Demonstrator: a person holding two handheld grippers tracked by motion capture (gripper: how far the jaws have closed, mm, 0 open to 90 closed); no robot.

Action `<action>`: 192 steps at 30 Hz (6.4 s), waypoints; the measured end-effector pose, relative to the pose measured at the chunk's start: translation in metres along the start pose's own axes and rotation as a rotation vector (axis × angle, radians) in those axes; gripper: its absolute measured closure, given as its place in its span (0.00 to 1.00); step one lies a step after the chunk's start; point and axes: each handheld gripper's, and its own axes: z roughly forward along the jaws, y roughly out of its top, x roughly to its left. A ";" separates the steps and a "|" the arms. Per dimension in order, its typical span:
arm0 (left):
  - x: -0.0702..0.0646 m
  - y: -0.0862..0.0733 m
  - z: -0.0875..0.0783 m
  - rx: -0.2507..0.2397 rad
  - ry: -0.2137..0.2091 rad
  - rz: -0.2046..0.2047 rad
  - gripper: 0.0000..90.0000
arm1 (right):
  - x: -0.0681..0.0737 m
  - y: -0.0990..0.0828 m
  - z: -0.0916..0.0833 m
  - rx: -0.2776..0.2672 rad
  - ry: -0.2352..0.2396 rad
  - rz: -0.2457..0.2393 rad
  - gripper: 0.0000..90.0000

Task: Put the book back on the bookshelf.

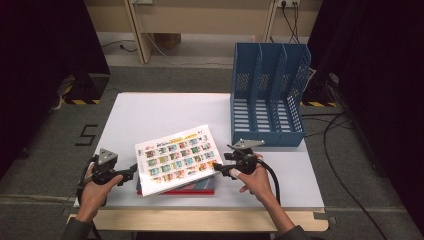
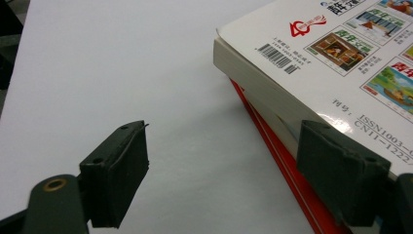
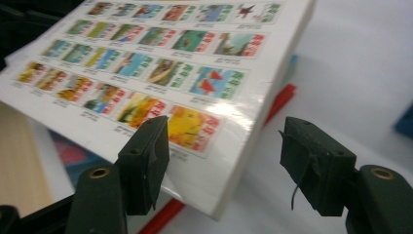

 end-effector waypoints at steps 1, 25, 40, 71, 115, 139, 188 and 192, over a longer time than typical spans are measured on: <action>0.000 0.000 0.000 0.000 0.000 0.000 0.21 | 0.000 0.000 0.000 0.000 0.000 0.000 0.40; -0.027 0.022 0.013 0.016 0.043 0.135 0.64 | 0.040 -0.037 -0.021 0.032 0.072 0.107 0.40; -0.012 0.017 0.006 -0.005 -0.001 0.075 0.23 | 0.009 -0.038 -0.027 -0.042 0.109 0.204 0.42; -0.028 0.017 0.007 -0.011 -0.025 0.132 0.40 | -0.004 -0.014 0.004 -0.018 0.159 0.214 0.51; 0.011 0.008 0.017 -0.074 -0.043 -0.081 0.17 | 0.001 0.105 -0.062 -0.010 0.153 0.016 0.82; 0.020 -0.011 0.043 0.088 -0.028 0.004 0.15 | 0.026 0.151 -0.164 0.217 -0.223 -0.223 0.82; 0.020 -0.014 0.043 0.068 -0.030 0.004 0.15 | 0.008 0.143 -0.133 0.474 -0.224 -0.182 0.81; 0.020 -0.014 0.043 0.069 -0.030 0.003 0.15 | 0.009 0.142 -0.137 0.469 -0.234 -0.196 0.82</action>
